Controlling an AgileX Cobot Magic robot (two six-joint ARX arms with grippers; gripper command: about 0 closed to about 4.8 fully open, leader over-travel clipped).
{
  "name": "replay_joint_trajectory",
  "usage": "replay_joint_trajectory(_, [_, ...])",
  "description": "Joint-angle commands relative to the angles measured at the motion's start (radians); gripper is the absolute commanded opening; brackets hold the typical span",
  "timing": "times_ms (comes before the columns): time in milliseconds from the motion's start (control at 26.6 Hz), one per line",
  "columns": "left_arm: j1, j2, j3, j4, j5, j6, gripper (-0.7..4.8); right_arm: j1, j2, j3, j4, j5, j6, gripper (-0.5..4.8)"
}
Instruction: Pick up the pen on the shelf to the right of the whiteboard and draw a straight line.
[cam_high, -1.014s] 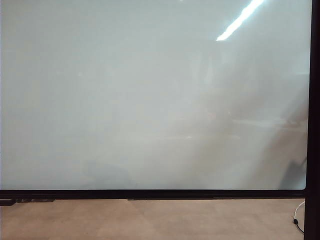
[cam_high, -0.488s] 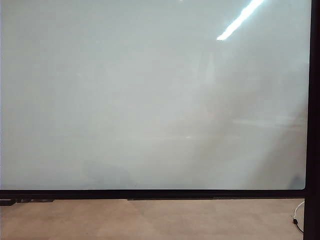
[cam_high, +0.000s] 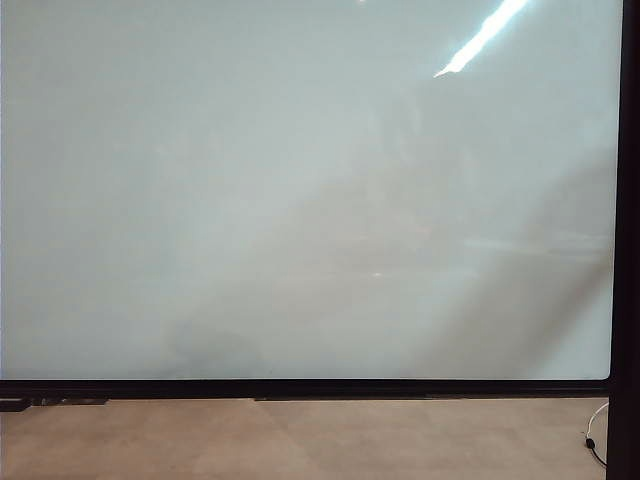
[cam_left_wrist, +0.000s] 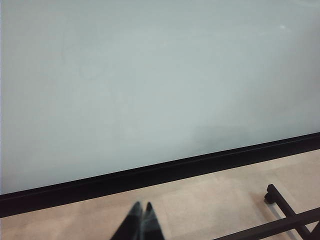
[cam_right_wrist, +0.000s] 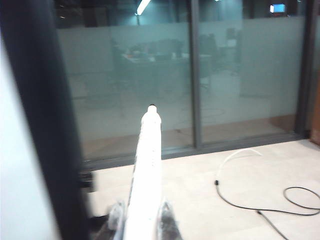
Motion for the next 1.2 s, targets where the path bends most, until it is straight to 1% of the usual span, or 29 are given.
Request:
replay_joint_trajectory(38, [0.0,0.0,0.003,0.008,0.005,0.003,-0.05,0.053,-0.208,-0.021,-0.238,0.017,-0.009,-0.05])
replay_joint_trajectory(188, [0.0,0.0,0.003,0.008,0.005,0.003,-0.05,0.154,-0.452,-0.019,-0.531,0.102,-0.076,-0.05])
replay_joint_trajectory(263, [0.0,0.0,0.003,0.006,0.005,0.001,-0.05,0.271,-0.67,-0.019,-0.734,0.168,-0.127,-0.05])
replay_joint_trajectory(376, [0.0,0.0,0.004,0.006,0.005,0.002,-0.05,0.366,-0.805,-0.019,-0.881,0.23,-0.129,-0.05])
replay_joint_trajectory(526, [0.0,0.0,0.003,0.006,0.005,0.002,-0.05,0.512,-0.869,-0.023,-1.002,0.339,-0.163,-0.05])
replay_joint_trajectory(601, [0.0,0.0,0.003,0.006,0.005,0.002,-0.05,0.584,-0.87,-0.037,-0.997,0.383,-0.163,-0.05])
replay_joint_trajectory(638, [0.0,0.0,0.003,0.006,0.005,0.002,-0.05,0.661,-0.858,-0.057,-0.967,0.437,-0.162,-0.05])
replay_joint_trajectory(751, [0.0,0.0,0.004,0.006,0.005,0.001,-0.05,0.805,-0.809,-0.097,-0.893,0.56,-0.161,-0.05])
replay_joint_trajectory(864, [0.0,0.0,0.003,0.006,0.005,0.001,-0.05,0.929,-0.73,-0.118,-0.808,0.65,-0.167,-0.05])
replay_joint_trajectory(939, [0.0,0.0,0.003,0.006,0.005,0.001,-0.05,0.99,-0.658,-0.119,-0.748,0.681,-0.174,-0.05])
replay_joint_trajectory(1014, [0.0,0.0,0.003,0.006,0.005,0.001,-0.05,1.042,-0.559,-0.119,-0.649,0.696,-0.177,-0.05])
replay_joint_trajectory(1202, [0.0,0.0,0.003,0.006,0.005,0.002,-0.05,1.125,-0.262,-0.1,-0.333,0.715,-0.176,-0.05])
